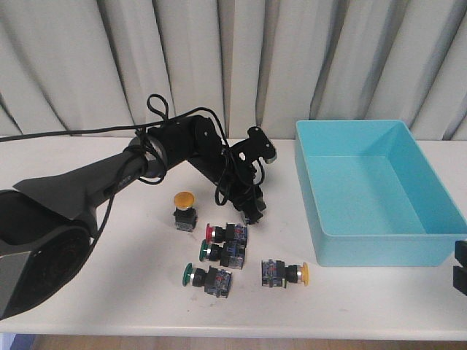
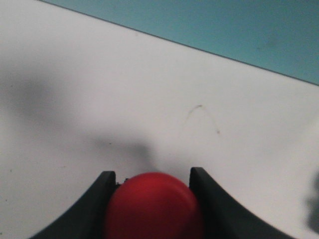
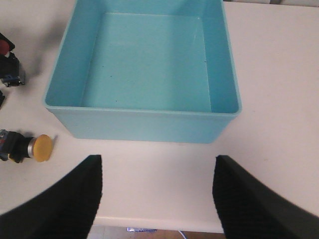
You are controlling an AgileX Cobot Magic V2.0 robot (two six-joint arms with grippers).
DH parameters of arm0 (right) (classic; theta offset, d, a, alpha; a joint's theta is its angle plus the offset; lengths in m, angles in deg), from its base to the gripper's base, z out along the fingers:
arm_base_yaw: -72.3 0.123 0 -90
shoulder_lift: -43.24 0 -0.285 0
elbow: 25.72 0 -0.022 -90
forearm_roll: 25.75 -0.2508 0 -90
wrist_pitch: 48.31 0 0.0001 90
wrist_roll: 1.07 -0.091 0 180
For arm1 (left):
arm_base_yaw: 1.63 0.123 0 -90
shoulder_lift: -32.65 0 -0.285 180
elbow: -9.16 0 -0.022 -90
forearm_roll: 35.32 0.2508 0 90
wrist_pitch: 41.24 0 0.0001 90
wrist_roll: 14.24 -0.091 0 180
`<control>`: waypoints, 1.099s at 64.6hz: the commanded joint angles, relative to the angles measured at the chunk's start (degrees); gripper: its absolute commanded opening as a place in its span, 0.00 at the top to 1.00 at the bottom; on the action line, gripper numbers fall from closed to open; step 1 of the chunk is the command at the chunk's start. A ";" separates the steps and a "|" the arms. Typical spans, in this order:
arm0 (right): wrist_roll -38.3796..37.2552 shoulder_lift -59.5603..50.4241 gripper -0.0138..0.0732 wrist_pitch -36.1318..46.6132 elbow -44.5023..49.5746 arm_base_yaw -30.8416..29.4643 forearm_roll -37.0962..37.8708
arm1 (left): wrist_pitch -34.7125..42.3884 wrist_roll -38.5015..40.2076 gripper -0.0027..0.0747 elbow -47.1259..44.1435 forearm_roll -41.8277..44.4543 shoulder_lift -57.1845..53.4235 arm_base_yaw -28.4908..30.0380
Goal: Pick red and yellow buttons and place in box
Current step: 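Reach the left gripper down and grasp the red-capped button, then lift the red button with the left gripper and bring it toward the robot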
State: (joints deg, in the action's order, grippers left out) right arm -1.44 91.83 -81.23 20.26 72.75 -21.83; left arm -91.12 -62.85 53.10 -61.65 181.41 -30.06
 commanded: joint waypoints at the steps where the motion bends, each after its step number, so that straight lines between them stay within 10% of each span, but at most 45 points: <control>1: 0.36 0.31 0.29 3.34 -1.94 -0.33 0.31 | -0.94 1.83 0.71 1.74 -1.87 -6.59 -0.05; 40: 0.36 0.14 0.29 1.66 -1.94 -0.33 0.36 | -10.51 28.14 0.72 1.74 23.62 -19.47 -0.05; 71: 0.36 0.14 0.29 1.67 -1.94 -0.33 0.36 | -17.57 32.17 0.72 -1.31 18.13 -32.19 0.13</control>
State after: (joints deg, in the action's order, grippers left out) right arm -1.44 91.83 -82.73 20.26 72.75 -21.83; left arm -111.70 -31.33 52.52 -40.56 156.19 -29.88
